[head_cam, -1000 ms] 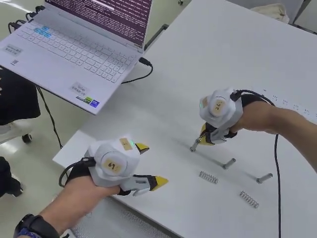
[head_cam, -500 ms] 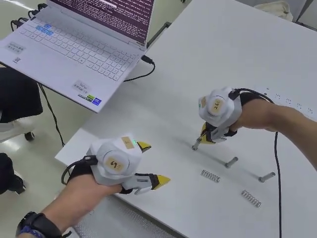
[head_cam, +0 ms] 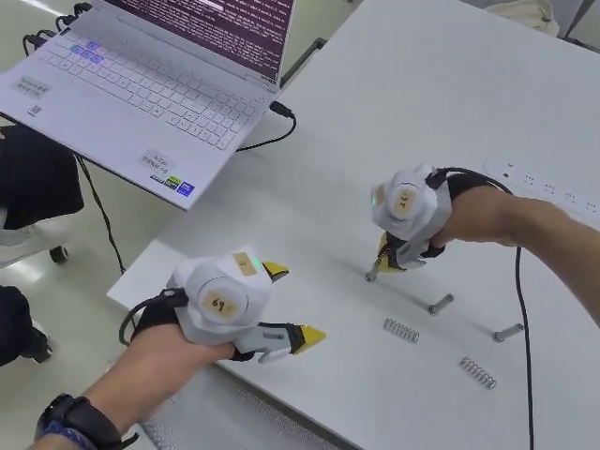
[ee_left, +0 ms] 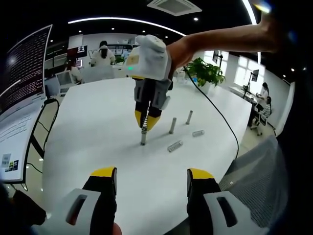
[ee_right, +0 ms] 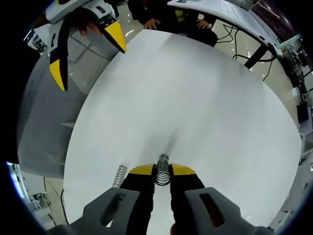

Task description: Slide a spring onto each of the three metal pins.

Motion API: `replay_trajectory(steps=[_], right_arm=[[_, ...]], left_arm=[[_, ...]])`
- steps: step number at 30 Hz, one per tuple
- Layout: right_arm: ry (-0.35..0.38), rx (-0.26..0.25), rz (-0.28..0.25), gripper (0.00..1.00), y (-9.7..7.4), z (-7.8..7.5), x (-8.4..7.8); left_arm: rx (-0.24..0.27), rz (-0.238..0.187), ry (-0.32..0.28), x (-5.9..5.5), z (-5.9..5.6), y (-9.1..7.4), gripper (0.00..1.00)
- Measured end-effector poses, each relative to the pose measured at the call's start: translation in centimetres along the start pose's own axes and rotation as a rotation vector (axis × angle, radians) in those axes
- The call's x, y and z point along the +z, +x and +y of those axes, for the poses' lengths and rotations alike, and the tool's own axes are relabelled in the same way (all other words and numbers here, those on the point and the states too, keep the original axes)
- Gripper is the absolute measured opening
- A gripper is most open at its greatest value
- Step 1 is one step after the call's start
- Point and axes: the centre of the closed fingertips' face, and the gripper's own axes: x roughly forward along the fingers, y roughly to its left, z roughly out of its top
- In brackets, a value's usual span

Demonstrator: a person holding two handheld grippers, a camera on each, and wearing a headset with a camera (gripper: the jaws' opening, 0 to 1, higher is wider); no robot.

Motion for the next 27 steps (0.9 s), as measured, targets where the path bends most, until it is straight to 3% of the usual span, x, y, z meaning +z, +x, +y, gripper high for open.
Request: replay_trajectory(steps=[27], right_arm=[[-0.022, 0.019, 0.042, 0.09, 2.3, 0.1, -0.4]], left_arm=[[0.001, 0.005, -0.01, 0.0, 0.3, 0.1, 0.52]])
